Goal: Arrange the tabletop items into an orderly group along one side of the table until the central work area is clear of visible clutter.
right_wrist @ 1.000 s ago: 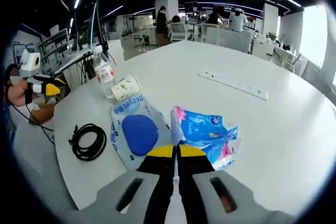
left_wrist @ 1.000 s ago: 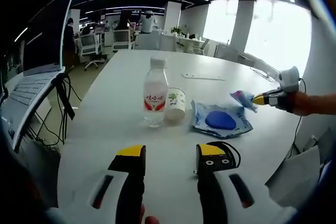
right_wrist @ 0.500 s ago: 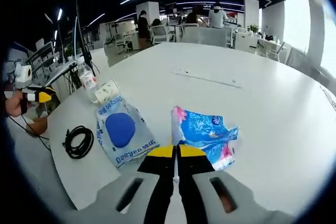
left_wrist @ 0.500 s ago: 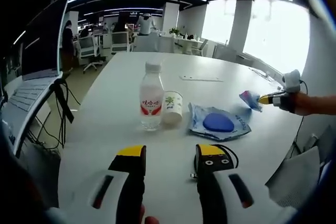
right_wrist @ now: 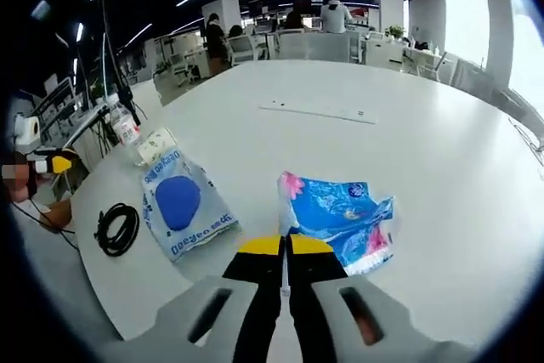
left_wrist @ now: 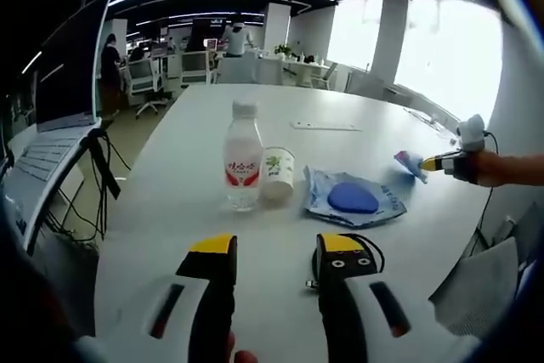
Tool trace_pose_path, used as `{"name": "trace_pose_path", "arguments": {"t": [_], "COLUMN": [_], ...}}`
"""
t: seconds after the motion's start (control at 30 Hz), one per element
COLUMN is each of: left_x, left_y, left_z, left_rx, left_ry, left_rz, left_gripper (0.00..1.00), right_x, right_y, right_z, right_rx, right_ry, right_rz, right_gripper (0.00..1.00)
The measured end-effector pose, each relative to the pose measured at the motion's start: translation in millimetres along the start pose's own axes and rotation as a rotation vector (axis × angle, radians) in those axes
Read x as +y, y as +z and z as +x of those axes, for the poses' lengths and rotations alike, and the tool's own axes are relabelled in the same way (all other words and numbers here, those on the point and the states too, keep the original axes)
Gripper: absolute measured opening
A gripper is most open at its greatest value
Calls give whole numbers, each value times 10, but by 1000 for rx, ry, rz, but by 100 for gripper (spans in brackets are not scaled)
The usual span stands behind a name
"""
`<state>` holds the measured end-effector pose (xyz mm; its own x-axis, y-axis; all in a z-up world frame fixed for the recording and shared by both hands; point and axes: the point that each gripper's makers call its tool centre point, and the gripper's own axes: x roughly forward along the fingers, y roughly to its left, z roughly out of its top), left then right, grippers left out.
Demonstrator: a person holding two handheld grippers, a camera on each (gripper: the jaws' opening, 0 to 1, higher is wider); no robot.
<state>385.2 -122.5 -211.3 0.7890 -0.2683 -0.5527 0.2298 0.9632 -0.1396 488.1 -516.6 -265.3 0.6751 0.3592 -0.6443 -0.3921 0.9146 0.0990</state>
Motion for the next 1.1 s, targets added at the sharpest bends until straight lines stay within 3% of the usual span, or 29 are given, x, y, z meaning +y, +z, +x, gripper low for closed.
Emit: {"name": "trace_pose_path", "arguments": {"t": [0.5, 0.8, 1.1], "left_x": [74, 138, 95], "left_y": [-59, -108, -128], "left_z": [-95, -126, -91], "left_rx": [3, 14, 17], "left_ry": [29, 46, 42], "left_rz": [-19, -26, -32], "left_gripper": [36, 36, 37], "right_x": [310, 350, 313], "right_y": [-234, -234, -243], "right_z": [320, 332, 196], "right_rx": [101, 97, 61], "right_ry": [33, 51, 52], "right_rz": [-33, -37, -28], "right_gripper": [4, 7, 9]}}
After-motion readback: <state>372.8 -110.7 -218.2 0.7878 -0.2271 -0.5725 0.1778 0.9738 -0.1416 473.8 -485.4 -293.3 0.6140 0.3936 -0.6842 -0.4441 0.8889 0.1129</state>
